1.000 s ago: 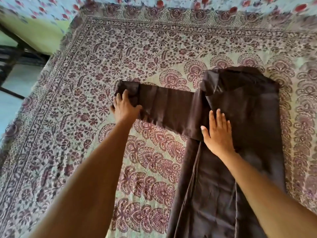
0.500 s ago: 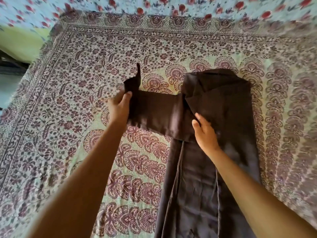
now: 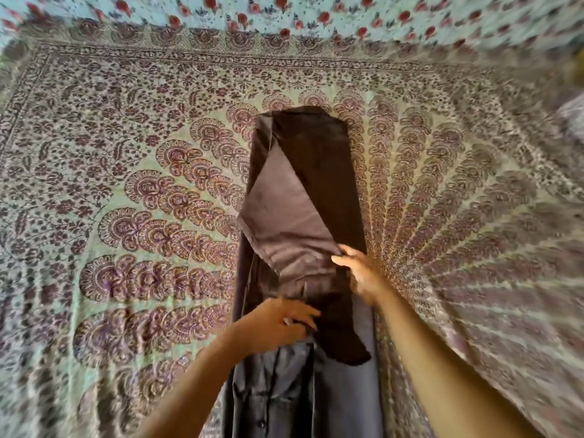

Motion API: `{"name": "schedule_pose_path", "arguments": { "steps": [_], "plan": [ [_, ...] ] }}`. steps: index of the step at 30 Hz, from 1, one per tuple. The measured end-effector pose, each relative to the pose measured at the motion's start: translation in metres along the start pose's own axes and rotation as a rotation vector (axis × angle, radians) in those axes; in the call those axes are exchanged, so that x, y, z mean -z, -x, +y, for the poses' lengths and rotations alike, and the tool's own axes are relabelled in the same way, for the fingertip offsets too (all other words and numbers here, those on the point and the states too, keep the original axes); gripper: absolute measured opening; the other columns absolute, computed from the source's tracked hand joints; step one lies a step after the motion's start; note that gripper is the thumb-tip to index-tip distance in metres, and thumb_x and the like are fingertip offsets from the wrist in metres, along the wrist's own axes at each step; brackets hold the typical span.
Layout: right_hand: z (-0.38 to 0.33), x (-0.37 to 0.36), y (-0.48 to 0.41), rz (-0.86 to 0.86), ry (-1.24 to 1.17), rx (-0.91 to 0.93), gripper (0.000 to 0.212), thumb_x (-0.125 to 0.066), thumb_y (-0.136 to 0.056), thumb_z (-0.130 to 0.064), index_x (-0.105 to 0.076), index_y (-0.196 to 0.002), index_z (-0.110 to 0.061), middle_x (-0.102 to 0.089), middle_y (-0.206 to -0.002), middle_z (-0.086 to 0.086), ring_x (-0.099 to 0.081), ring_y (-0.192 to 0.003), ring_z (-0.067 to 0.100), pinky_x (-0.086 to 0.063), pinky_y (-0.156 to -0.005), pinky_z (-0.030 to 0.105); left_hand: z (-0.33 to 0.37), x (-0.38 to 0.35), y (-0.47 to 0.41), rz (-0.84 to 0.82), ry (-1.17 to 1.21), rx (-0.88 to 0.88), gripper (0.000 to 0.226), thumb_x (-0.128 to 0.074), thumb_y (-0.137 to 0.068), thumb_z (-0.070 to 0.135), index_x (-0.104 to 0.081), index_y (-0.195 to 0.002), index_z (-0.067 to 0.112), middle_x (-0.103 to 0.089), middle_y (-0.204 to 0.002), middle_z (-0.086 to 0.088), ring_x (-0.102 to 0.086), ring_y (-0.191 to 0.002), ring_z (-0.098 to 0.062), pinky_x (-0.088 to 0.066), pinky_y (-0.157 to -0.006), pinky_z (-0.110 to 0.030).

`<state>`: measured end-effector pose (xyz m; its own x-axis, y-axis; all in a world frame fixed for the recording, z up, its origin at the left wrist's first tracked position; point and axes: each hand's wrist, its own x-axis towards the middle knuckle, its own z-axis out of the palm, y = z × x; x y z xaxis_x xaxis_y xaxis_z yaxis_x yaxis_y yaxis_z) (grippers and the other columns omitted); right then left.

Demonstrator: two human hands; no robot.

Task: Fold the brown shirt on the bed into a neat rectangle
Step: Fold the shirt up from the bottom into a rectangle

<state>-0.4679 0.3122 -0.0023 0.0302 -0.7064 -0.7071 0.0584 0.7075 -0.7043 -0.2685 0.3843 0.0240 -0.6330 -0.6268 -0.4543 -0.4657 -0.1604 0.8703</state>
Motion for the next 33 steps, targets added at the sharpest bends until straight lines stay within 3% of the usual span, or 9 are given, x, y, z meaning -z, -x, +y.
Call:
{"name": "schedule_pose_path", "arguments": {
  "steps": [4, 6, 8, 10, 14, 16, 18, 22, 33],
  "plan": [
    [0.07, 0.036, 0.034, 0.234, -0.075, -0.021, 0.034, -0.064, -0.077, -0.017, -0.062, -0.111, -0.015, -0.066, -0.108, 0.008, -0.062, -0.1, 0.026, -0.05, -0.087, 0.037, -0.034, -0.049, 0.023, 0.119, -0.314, 0.112, 0.033, -0.031, -0.065, 0.051, -0.049, -0.081, 0.074, -0.03, -0.147, 0.007, -0.025, -0.136, -0.009, -0.018, -0.114, -0.031],
    [0.09, 0.043, 0.049, 0.239, -0.102, -0.062, 0.023, -0.05, -0.09, -0.006, -0.059, -0.109, -0.017, -0.065, -0.099, 0.003, -0.062, -0.085, 0.019, -0.052, -0.071, 0.026, -0.042, -0.074, 0.027, 0.282, -0.227, 0.075, 0.038, -0.038, -0.068, 0.031, -0.06, -0.071, 0.063, -0.042, -0.14, -0.002, -0.043, -0.12, -0.001, -0.022, -0.108, -0.013],
    [0.107, 0.047, 0.061, 0.202, -0.046, -0.086, 0.02, -0.047, -0.094, -0.006, -0.059, -0.102, -0.02, -0.064, -0.093, 0.0, -0.062, -0.078, 0.016, -0.053, -0.066, 0.022, -0.042, -0.093, 0.032, 0.371, -0.179, 0.09, 0.05, -0.042, -0.074, 0.002, -0.066, -0.071, 0.046, -0.043, -0.132, 0.004, -0.048, -0.075, 0.01, -0.033, -0.08, 0.003],
    [0.119, 0.046, 0.065, 0.186, 0.01, -0.096, 0.013, -0.052, -0.093, -0.013, -0.061, -0.094, -0.022, -0.064, -0.092, 0.001, -0.062, -0.077, 0.016, -0.052, -0.067, 0.024, -0.042, -0.112, 0.037, 0.396, -0.053, 0.126, 0.056, -0.044, -0.076, 0.002, -0.064, -0.071, 0.054, -0.038, -0.134, 0.004, -0.048, -0.061, 0.009, -0.033, -0.061, -0.001],
    [0.128, 0.041, 0.065, 0.081, 0.325, -0.121, 0.016, -0.066, -0.085, -0.025, -0.059, -0.071, -0.02, -0.06, -0.072, 0.0, -0.056, -0.063, 0.01, -0.05, -0.059, 0.024, -0.052, -0.14, 0.044, 0.685, 0.063, 0.17, 0.036, -0.051, -0.074, 0.042, -0.076, -0.084, 0.019, -0.062, -0.119, 0.008, -0.06, -0.087, 0.002, -0.048, -0.085, -0.023],
    [0.127, 0.041, 0.068, 0.054, 0.364, -0.043, 0.025, -0.067, -0.083, -0.019, -0.053, -0.063, -0.017, -0.052, -0.059, -0.001, -0.05, -0.056, 0.008, -0.045, -0.053, 0.021, -0.052, -0.15, 0.043, 0.848, 0.185, 0.309, 0.018, -0.062, -0.083, 0.029, -0.073, -0.069, 0.026, -0.06, -0.117, 0.003, -0.06, -0.102, -0.012, -0.045, -0.096, -0.038],
    [0.126, 0.048, 0.072, 0.158, 0.22, 0.048, 0.029, -0.066, -0.082, -0.012, -0.046, -0.061, -0.016, -0.042, -0.055, -0.001, -0.041, -0.05, 0.005, -0.034, -0.045, 0.016, -0.047, -0.159, 0.041, 0.921, 0.233, 0.408, 0.02, -0.072, -0.077, 0.017, -0.063, -0.072, 0.034, -0.061, -0.106, 0.003, -0.061, -0.095, -0.016, -0.049, -0.085, -0.037],
    [0.132, 0.071, 0.088, 0.111, 0.334, 0.028, 0.023, -0.067, -0.08, -0.021, -0.049, -0.068, -0.012, -0.048, -0.058, -0.001, -0.046, -0.05, 0.004, -0.035, -0.044, 0.012, -0.039, -0.178, 0.038, 0.73, 0.207, 0.464, 0.034, -0.068, -0.075, -0.001, -0.053, -0.068, 0.028, -0.062, -0.076, 0.009, -0.059, -0.074, -0.008, -0.042, -0.064, -0.011],
    [0.18, 0.081, 0.106, -0.074, 0.64, -0.003, 0.026, -0.066, -0.085, -0.017, -0.055, -0.061, -0.019, -0.063, -0.057, -0.003, -0.056, -0.04, 0.002, -0.044, -0.043, 0.02, -0.044, -0.192, 0.042, 0.507, 0.104, 0.462, 0.043, -0.06, -0.077, -0.01, -0.061, -0.076, 0.034, -0.06, -0.077, 0.018, -0.056, -0.064, 0.011, -0.039, -0.061, -0.006]
  ]
}}
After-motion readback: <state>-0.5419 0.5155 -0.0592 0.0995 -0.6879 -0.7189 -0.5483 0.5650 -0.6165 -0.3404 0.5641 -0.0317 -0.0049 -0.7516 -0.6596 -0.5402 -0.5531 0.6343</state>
